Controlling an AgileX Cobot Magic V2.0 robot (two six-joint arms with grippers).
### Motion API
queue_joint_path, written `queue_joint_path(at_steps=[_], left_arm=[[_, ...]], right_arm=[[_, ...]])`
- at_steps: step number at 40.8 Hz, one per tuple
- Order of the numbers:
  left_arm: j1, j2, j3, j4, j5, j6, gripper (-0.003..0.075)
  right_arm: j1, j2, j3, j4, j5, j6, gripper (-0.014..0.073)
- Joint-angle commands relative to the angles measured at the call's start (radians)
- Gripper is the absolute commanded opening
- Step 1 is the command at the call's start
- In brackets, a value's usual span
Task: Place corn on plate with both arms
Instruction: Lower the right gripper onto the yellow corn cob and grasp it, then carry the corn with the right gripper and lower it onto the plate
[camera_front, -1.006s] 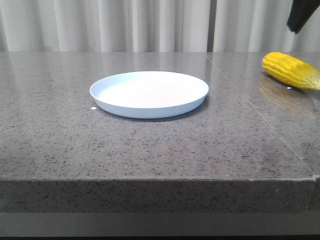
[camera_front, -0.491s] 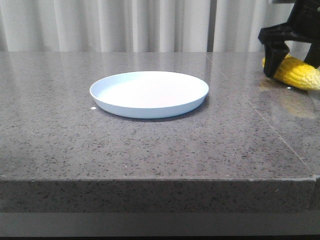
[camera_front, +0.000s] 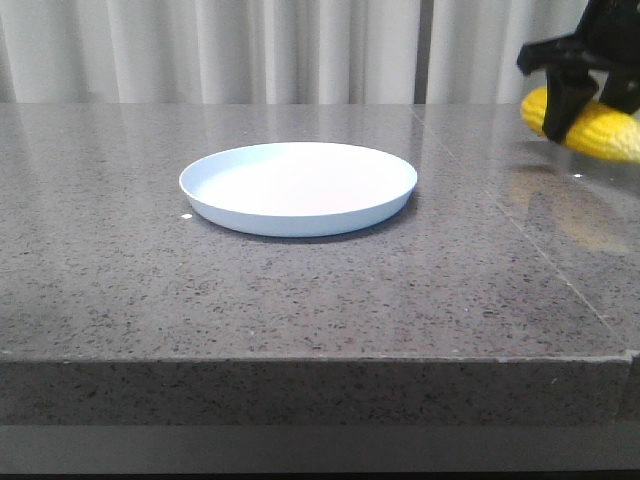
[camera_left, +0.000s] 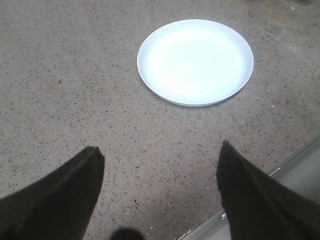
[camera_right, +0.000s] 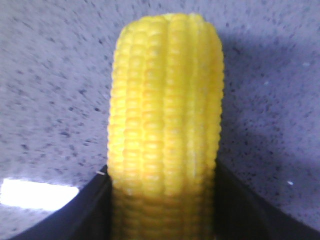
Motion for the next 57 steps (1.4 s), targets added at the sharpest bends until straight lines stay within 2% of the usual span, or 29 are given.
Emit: queue_joint_path(at_steps=[1, 7, 14, 22, 27, 36, 40, 47, 57], left_arm=[[-0.007, 0.002, -0.027, 0.000, -0.062, -0.009, 0.0473], [-0.007, 0.002, -0.027, 0.000, -0.062, -0.009, 0.0473], [-0.007, 0.002, -0.027, 0.000, -0.062, -0.009, 0.0473], [-0.007, 0.002, -0.027, 0.000, -0.062, -0.009, 0.0473], [-0.007, 0.002, -0.027, 0.000, -0.062, -0.009, 0.0473], [-0.007, 0.002, -0.027, 0.000, -0.062, -0.009, 0.0473], [-0.007, 0.002, -0.027, 0.000, -0.062, -0.009, 0.0473], [-0.007, 0.002, -0.027, 0.000, -0.062, -0.009, 0.0473], [-0.007, 0.002, -0.027, 0.000, -0.062, -0.009, 0.0473]], right_arm=[[0.030, -0.125, -0.039, 0.024, -0.027, -0.023, 0.0230], [0.131, -0.200, -0.069, 0.028, 0.043, -0.052, 0.0230], [0.282, -0.206, -0.179, 0.055, 0.170, -0.053, 0.0244], [0.444, -0.174, -0.220, 0.064, 0.165, -0.053, 0.0244], [0.491, -0.132, -0.219, 0.095, 0.135, -0.051, 0.0244], [0.496, -0.028, -0.219, 0.187, 0.089, -0.050, 0.0252], [0.496, 0.012, -0.219, 0.187, 0.061, -0.050, 0.0305], [0.496, 0.070, -0.219, 0.186, 0.023, -0.050, 0.0468], [0.495, 0.085, -0.221, 0.180, 0.025, -0.050, 0.0645]])
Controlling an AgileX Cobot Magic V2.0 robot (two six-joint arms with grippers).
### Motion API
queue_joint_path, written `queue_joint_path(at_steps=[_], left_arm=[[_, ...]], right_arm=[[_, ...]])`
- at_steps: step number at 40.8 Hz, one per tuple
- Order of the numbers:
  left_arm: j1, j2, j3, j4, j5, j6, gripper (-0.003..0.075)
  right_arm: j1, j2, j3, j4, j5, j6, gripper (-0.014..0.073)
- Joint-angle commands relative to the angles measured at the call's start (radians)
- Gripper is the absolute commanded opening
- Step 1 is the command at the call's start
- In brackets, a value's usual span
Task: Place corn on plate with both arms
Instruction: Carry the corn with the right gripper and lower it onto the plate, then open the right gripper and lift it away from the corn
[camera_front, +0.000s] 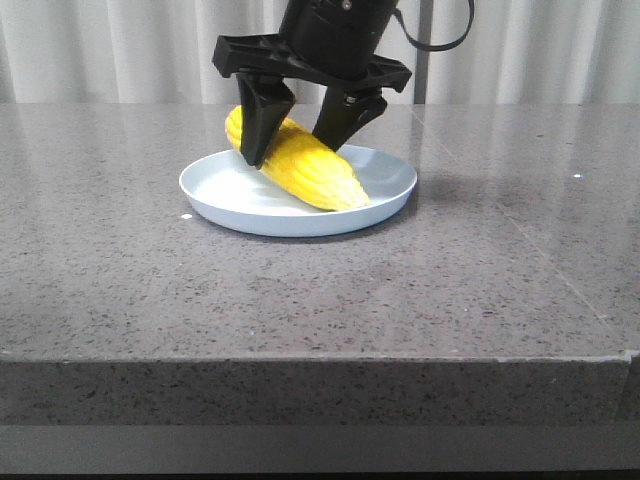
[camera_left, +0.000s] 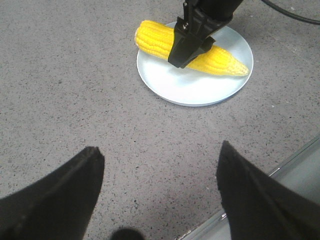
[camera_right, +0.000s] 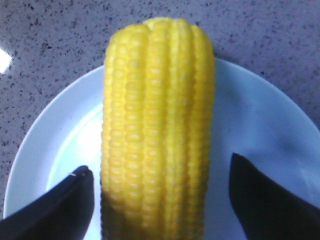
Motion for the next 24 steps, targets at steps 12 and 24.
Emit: queue_joint_path(at_steps=[12, 24], left_arm=[[-0.007, 0.002, -0.027, 0.000, -0.062, -0.009, 0.0473], [-0.007, 0.002, -0.027, 0.000, -0.062, -0.009, 0.0473]], right_arm=[[-0.003, -0.189, -0.033, -0.065, 0.019, -0.009, 0.0645], [-0.003, -0.515, 0.144, -0.065, 0.041, -0.049, 0.0645]])
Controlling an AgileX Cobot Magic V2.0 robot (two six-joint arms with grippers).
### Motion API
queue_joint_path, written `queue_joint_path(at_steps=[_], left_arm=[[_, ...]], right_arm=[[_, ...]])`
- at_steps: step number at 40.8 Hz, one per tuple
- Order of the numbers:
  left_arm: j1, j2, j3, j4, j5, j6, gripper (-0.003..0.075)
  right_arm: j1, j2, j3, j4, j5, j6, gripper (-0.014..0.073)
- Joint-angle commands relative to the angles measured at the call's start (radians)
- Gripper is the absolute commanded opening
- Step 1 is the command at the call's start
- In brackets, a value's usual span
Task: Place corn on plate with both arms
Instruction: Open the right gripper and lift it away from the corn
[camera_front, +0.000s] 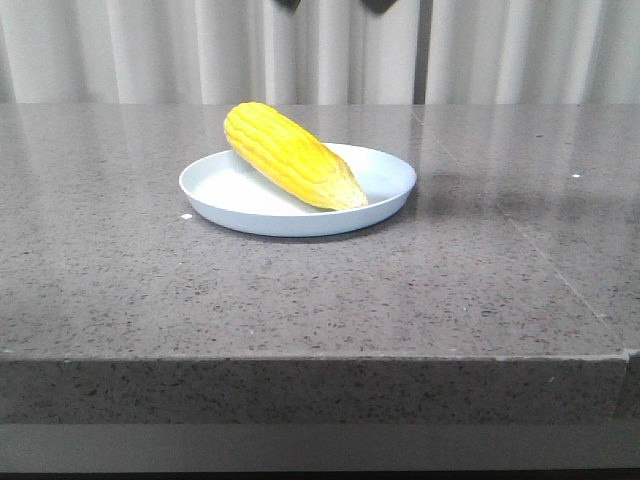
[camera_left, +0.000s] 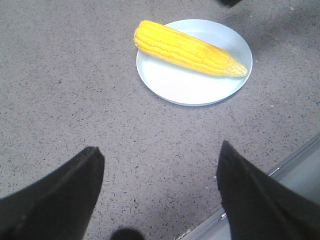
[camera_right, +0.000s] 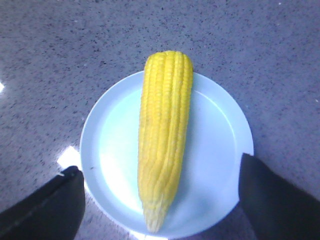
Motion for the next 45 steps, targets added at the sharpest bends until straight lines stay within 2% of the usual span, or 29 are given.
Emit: queue_joint_path(at_steps=[1, 9, 23, 37, 45], left_arm=[[-0.007, 0.002, -0.027, 0.000, -0.062, -0.009, 0.0473], [-0.007, 0.002, -0.027, 0.000, -0.062, -0.009, 0.0473], [-0.007, 0.002, -0.027, 0.000, -0.062, -0.009, 0.0473], [-0.007, 0.002, -0.027, 0.000, -0.062, -0.009, 0.0473], [-0.007, 0.002, -0.027, 0.000, -0.062, -0.009, 0.0473]], right_arm=[[-0.003, -0.171, 0.053, -0.003, -0.030, -0.035, 0.0645], [-0.003, -0.410, 0.218, -0.062, -0.022, -0.046, 0.0645], [-0.003, -0.756, 0.469, -0.084, 0.011, -0.031, 0.0645], [-0.003, -1.051, 0.642, -0.085, 0.061, -0.031, 0.0645], [-0.003, -1.132, 0.687, -0.085, 0.058, -0.031, 0.0645]])
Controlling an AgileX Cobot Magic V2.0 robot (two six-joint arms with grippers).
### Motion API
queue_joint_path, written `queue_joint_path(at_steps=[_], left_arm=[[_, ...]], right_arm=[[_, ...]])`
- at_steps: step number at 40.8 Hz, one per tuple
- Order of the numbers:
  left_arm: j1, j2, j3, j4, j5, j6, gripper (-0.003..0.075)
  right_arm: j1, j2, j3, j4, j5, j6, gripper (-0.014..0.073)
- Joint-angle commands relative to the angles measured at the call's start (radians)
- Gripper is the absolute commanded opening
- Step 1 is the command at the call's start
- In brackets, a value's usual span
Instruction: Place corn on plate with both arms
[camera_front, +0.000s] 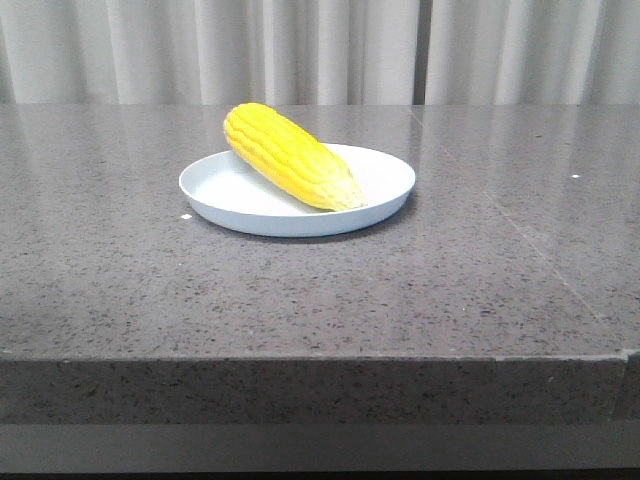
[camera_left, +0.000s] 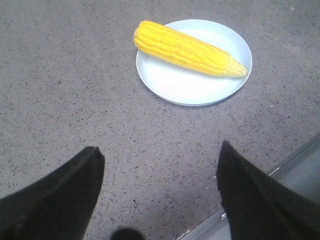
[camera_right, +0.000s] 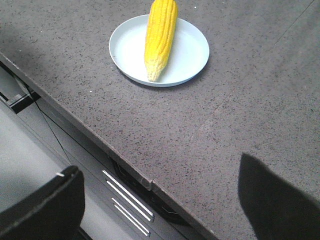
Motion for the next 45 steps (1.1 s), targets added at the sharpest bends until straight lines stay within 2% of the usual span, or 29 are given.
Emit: queue_joint_path(at_steps=[1, 10, 14, 19, 28, 34, 39, 45], left_arm=[[-0.007, 0.002, -0.027, 0.000, -0.062, -0.009, 0.0473], [-0.007, 0.002, -0.027, 0.000, -0.062, -0.009, 0.0470], [-0.007, 0.002, -0.027, 0.000, -0.062, -0.009, 0.0428], [-0.007, 0.002, -0.027, 0.000, -0.057, -0.009, 0.0291], [-0.007, 0.002, -0.027, 0.000, -0.025, -0.009, -0.0008], [-0.007, 0.002, -0.027, 0.009, -0.017, -0.047, -0.0020], [-0.007, 0.002, -0.027, 0.054, -0.014, -0.097, -0.0020], [-0.007, 0.002, -0.027, 0.059, -0.010, -0.097, -0.0020]], right_arm=[[-0.003, -0.017, -0.009, -0.010, -0.066, 0.002, 0.0645], [-0.003, -0.022, -0.009, -0.010, -0.066, 0.002, 0.0645], [-0.003, -0.022, -0.009, -0.010, -0.066, 0.002, 0.0611], [-0.003, -0.022, -0.009, -0.010, -0.066, 0.002, 0.0476], [-0.003, -0.022, -0.009, -0.010, -0.066, 0.002, 0.0152], [-0.003, -0.022, -0.009, -0.010, -0.066, 0.002, -0.0005], [-0.003, -0.022, -0.009, -0.010, -0.066, 0.002, -0.0092], [-0.003, -0.022, -0.009, -0.010, -0.066, 0.002, -0.0085]])
